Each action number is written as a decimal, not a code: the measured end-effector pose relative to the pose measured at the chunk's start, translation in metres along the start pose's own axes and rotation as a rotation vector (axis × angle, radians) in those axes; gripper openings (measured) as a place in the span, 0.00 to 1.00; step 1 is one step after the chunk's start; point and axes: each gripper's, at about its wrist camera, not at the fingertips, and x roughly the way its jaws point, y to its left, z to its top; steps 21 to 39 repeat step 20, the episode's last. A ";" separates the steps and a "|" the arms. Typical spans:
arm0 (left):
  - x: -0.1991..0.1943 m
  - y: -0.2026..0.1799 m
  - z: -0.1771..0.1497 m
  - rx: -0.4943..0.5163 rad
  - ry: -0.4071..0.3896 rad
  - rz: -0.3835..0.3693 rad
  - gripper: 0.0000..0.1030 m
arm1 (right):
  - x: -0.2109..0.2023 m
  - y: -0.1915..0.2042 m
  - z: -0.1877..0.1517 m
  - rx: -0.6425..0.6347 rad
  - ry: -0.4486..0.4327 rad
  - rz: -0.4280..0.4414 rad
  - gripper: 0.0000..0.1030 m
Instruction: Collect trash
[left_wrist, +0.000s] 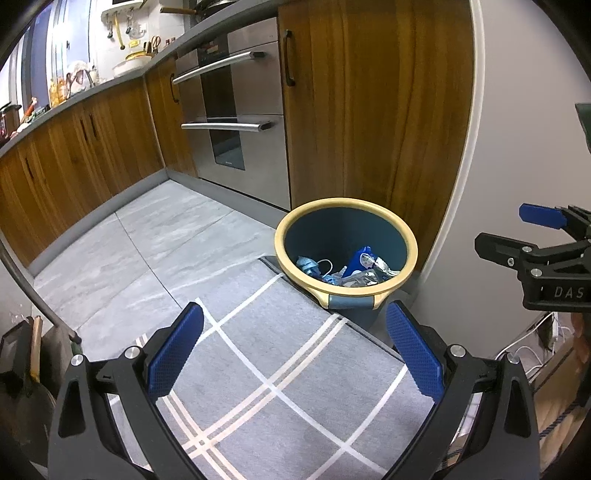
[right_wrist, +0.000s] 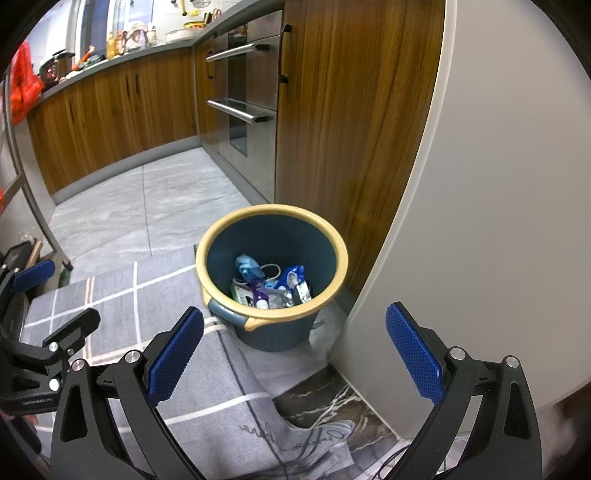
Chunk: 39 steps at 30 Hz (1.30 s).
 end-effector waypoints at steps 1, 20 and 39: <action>0.000 0.001 0.001 -0.014 0.000 0.019 0.95 | 0.000 0.000 0.000 0.000 0.000 0.001 0.95; 0.004 0.012 -0.001 -0.066 0.018 0.013 0.95 | -0.004 0.007 -0.007 0.009 0.018 0.001 0.95; 0.004 0.012 -0.001 -0.066 0.018 0.013 0.95 | -0.004 0.007 -0.007 0.009 0.018 0.001 0.95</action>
